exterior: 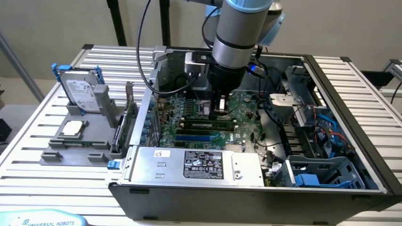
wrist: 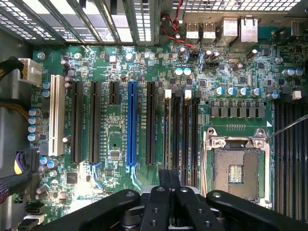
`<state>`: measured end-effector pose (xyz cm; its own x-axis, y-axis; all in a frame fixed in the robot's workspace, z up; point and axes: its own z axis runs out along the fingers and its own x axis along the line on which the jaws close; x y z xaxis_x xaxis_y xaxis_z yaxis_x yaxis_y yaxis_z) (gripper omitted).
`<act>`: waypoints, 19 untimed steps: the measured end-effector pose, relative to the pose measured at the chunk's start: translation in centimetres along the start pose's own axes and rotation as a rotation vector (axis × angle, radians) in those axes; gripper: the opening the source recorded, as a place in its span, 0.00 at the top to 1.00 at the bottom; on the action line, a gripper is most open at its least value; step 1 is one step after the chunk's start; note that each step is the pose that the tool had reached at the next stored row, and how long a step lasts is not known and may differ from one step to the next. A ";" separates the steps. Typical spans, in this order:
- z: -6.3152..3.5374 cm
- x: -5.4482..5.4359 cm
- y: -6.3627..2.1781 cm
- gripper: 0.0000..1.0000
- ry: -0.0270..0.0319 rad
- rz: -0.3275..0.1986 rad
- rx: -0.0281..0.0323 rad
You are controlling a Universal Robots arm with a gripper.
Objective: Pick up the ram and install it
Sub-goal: 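Insert the ram into the slot, then press down the ram until it locks into place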
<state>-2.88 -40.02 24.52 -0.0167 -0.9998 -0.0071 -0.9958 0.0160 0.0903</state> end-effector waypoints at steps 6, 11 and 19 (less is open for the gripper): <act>0.00 0.0 0.00 0.89 0.0000 0.000 0.0000; 0.00 0.0 0.00 0.89 0.0000 0.000 0.0000; 0.07 0.0 0.30 0.89 -0.0001 0.000 0.0114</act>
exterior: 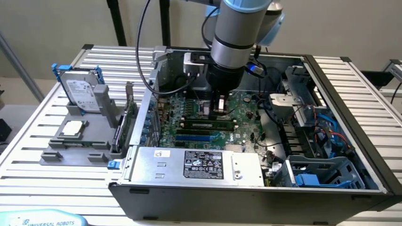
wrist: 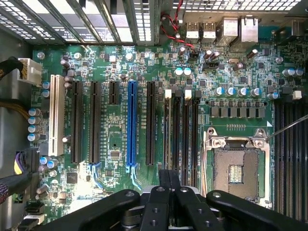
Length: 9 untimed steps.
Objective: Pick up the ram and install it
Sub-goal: 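Press down the ram until it locks into place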
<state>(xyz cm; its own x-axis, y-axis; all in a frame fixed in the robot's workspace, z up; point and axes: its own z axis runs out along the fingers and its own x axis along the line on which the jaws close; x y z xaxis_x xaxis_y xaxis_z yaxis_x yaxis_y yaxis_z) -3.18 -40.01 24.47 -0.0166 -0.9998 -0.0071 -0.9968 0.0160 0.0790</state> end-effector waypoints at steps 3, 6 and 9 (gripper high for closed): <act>0.20 -0.1 0.48 0.89 -0.0003 0.000 0.0179; 0.38 -0.2 0.49 0.89 -0.0006 0.000 0.0278; 0.59 -0.4 0.54 0.89 -0.0008 0.000 0.0353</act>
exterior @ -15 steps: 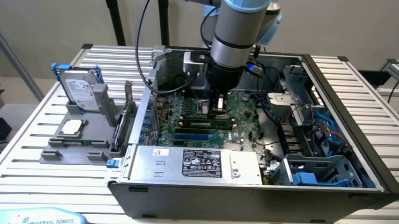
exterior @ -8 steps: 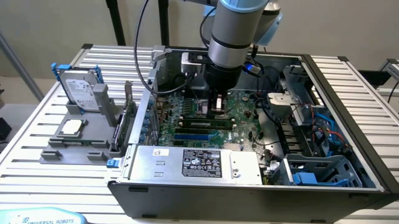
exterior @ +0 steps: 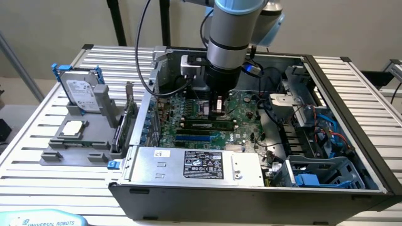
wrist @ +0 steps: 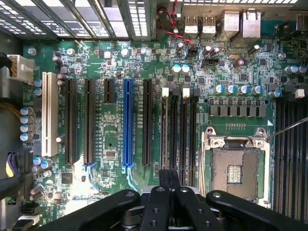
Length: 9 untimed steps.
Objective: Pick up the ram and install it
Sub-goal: 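Press down the ram until it locks into place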
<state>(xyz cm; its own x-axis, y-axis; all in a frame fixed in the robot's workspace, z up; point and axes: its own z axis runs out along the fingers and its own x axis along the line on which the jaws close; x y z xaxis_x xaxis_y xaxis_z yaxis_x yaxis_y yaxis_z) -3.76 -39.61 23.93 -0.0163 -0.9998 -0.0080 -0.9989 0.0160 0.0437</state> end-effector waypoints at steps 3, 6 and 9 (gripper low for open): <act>0.21 0.0 0.15 0.89 0.0009 0.000 0.0031; 0.45 0.0 0.25 0.89 0.0022 0.000 0.0047; 0.80 0.0 0.25 0.89 0.0029 0.000 0.0056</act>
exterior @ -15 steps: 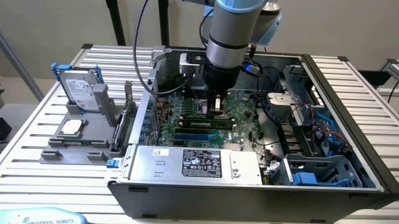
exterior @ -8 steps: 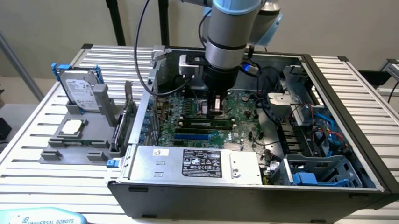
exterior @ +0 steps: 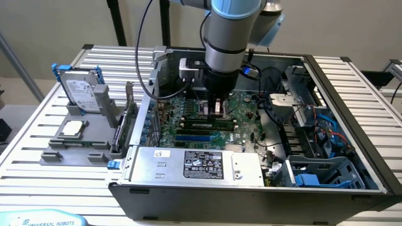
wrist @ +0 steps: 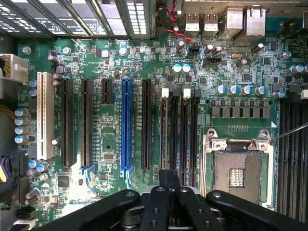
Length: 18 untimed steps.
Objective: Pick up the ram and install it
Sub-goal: 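Press down the ram until it locks into place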
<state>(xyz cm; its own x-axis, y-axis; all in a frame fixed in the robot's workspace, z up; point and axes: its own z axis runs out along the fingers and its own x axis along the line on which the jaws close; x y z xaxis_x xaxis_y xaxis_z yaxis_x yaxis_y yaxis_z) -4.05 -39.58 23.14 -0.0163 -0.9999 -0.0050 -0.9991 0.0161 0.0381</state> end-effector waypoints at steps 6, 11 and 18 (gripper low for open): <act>0.77 0.0 0.03 0.89 0.0015 0.000 0.0011; -0.91 0.0 0.09 0.89 0.0000 0.000 0.0014; -1.58 0.0 0.11 0.89 0.0000 0.000 0.0014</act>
<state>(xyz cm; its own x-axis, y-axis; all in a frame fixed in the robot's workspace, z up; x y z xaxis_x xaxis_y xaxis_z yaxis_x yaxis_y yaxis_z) -4.10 -39.57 24.72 -0.0163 -0.9999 -0.0051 -0.9992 0.0161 0.0367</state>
